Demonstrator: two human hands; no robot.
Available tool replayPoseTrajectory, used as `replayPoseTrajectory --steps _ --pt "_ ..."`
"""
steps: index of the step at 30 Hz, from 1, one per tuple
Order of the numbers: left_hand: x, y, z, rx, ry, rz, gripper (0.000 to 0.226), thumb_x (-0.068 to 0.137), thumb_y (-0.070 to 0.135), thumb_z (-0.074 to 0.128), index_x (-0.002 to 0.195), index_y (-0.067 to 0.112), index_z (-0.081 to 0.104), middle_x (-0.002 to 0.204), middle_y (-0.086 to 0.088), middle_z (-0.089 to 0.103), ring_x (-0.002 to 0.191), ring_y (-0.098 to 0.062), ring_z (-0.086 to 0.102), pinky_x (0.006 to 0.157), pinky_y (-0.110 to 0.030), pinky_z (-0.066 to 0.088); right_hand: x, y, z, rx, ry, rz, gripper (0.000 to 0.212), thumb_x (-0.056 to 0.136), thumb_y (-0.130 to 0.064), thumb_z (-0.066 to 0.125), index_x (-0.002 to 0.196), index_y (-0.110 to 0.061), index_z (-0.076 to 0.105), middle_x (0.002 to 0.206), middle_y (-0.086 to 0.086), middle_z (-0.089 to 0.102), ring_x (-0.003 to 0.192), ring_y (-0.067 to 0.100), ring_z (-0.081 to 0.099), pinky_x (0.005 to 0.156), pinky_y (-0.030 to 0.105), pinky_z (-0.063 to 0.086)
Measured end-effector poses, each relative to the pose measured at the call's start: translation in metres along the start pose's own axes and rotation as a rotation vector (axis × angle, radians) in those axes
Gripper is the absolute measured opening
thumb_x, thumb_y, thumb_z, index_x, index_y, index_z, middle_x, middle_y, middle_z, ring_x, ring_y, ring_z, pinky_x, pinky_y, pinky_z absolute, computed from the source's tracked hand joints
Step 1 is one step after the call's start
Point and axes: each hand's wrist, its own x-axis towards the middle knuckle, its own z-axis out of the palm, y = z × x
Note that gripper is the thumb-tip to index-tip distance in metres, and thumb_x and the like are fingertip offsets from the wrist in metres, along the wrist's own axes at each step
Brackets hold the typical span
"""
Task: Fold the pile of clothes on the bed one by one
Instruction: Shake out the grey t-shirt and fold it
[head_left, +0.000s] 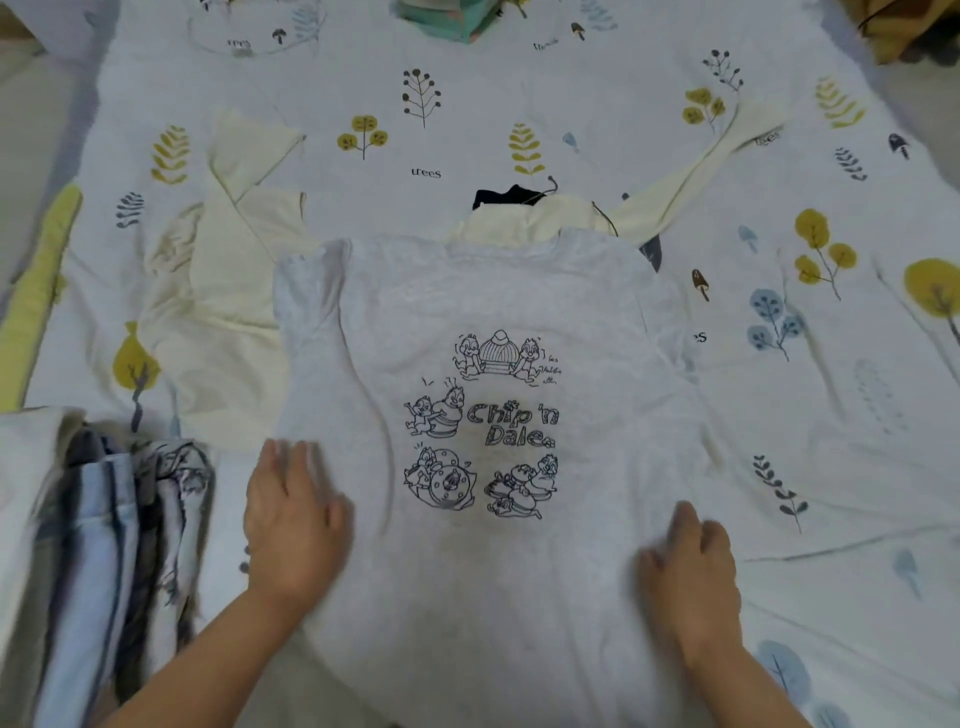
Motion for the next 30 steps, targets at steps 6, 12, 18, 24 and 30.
replayPoseTrajectory --steps 6,12,18,24,30 --pt "-0.012 -0.031 -0.001 -0.176 -0.164 -0.418 0.037 0.084 0.013 0.061 0.117 0.002 0.051 0.113 -0.020 0.060 0.102 -0.036 0.055 0.084 -0.037 0.041 -0.018 0.034 0.009 0.189 -0.045 0.268 0.037 0.084 -0.025 0.061 0.110 -0.003 0.044 0.104 0.022 0.057 0.099 0.039 0.054 0.081 0.040 0.040" --pt "-0.027 -0.040 -0.022 -0.490 -0.234 -0.349 0.019 0.078 0.009 0.072 0.066 0.007 0.057 0.065 -0.006 0.061 0.060 -0.021 0.056 0.061 -0.029 0.042 -0.030 0.066 -0.008 0.403 -0.109 0.117 0.026 0.078 -0.009 0.067 0.064 -0.005 0.045 0.059 0.008 0.049 0.057 0.023 0.045 0.056 0.033 0.033" --pt "-0.055 -0.034 -0.040 -0.631 -0.508 -0.245 0.024 0.076 0.004 0.073 0.092 0.020 0.065 0.081 0.005 0.075 0.071 -0.013 0.071 0.055 -0.015 0.051 -0.050 0.085 -0.013 0.665 -0.313 0.071 0.019 0.076 -0.004 0.073 0.088 -0.013 0.062 0.081 0.004 0.070 0.073 0.021 0.066 0.065 0.033 0.051" --pt "-0.076 -0.041 -0.049 -0.333 -0.604 -0.250 0.014 0.073 0.001 0.075 0.077 0.015 0.072 0.071 0.006 0.074 0.072 -0.009 0.068 0.063 -0.018 0.047 -0.062 0.103 -0.007 0.459 -0.498 -0.039 0.019 0.075 0.002 0.069 0.083 -0.016 0.070 0.079 0.001 0.073 0.078 0.015 0.067 0.066 0.019 0.049" --pt "-0.097 -0.051 -0.073 -0.888 -0.371 -0.341 0.021 0.075 0.017 0.068 0.095 0.015 0.071 0.091 -0.007 0.074 0.081 -0.024 0.071 0.062 -0.032 0.057 -0.069 0.110 -0.040 0.717 -0.292 0.013 0.022 0.083 0.010 0.054 0.088 -0.010 0.063 0.078 0.008 0.068 0.073 0.024 0.061 0.054 0.026 0.045"
